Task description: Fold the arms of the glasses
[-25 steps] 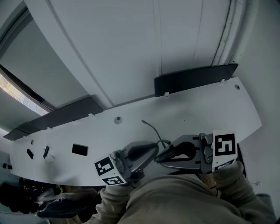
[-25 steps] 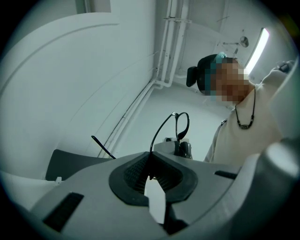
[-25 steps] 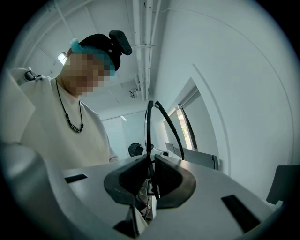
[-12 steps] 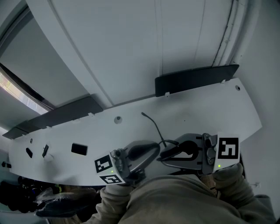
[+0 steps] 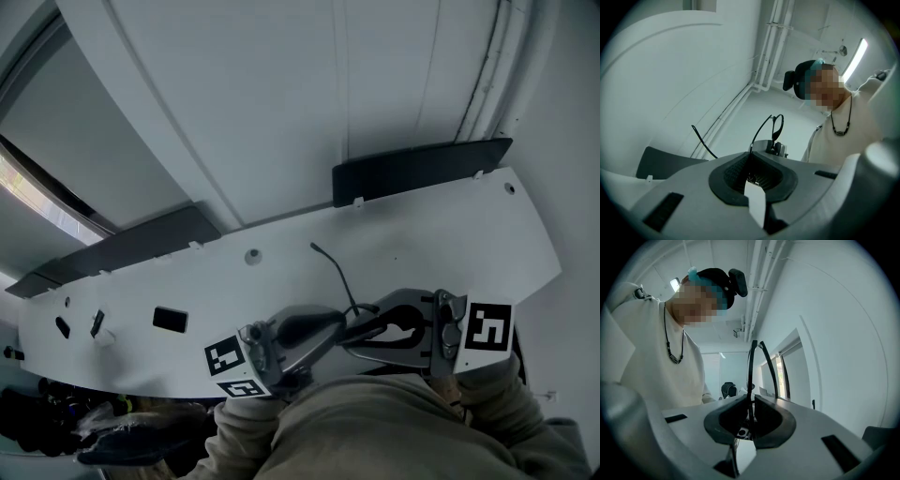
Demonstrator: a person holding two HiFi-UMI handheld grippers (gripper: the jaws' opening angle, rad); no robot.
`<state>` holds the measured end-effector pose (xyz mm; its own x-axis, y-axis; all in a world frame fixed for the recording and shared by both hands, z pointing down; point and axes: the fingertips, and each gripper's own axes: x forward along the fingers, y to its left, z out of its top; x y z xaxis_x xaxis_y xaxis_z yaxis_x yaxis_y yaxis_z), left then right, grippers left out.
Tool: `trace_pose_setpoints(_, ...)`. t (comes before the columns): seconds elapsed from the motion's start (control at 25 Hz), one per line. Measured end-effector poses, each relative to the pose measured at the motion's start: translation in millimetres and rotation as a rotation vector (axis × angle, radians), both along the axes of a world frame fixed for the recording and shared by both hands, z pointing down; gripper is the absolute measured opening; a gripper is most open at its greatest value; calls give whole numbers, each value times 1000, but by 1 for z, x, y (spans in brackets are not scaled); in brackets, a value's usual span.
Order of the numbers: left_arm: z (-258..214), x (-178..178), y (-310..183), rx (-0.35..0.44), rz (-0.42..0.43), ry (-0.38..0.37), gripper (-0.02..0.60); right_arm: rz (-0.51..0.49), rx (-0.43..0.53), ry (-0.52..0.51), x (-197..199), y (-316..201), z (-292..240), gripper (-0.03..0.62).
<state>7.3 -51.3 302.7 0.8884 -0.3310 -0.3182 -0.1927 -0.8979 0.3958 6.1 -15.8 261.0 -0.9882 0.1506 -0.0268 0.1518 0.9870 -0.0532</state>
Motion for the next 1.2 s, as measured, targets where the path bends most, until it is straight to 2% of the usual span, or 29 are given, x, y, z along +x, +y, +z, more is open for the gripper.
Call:
trace_pose_setpoints(0.28, 1, 0, 0, 2, -21, -4, 20, -2, -2, 5, 0, 1, 1, 58)
trace_pose_setpoints(0.4, 6, -5, -5, 7, -71, -28, 31, 7, -3, -4, 5, 0, -4, 58)
trace_pose_setpoints(0.48, 13, -13, -12, -12, -119, -42, 141, 11, -3, -9, 9, -1, -7, 58)
trace_pose_setpoints(0.56, 18, -23, -19, -36, -169, -50, 182, -2, -9, -19, 12, 1, -10, 58)
trace_pose_setpoints(0.68, 17, -35, -29, -60, -229, -48, 211, -47, -9, -17, 12, 12, -10, 58)
trace_pose_setpoints(1.04, 4, -54, -43, -72, -327, -7, 212, -207, -36, 3, 2, 49, -5, 58)
trace_pose_setpoints(1.2, -1, -53, -42, -64, -311, 3, 212, -238, -55, 14, 4, 53, -3, 58)
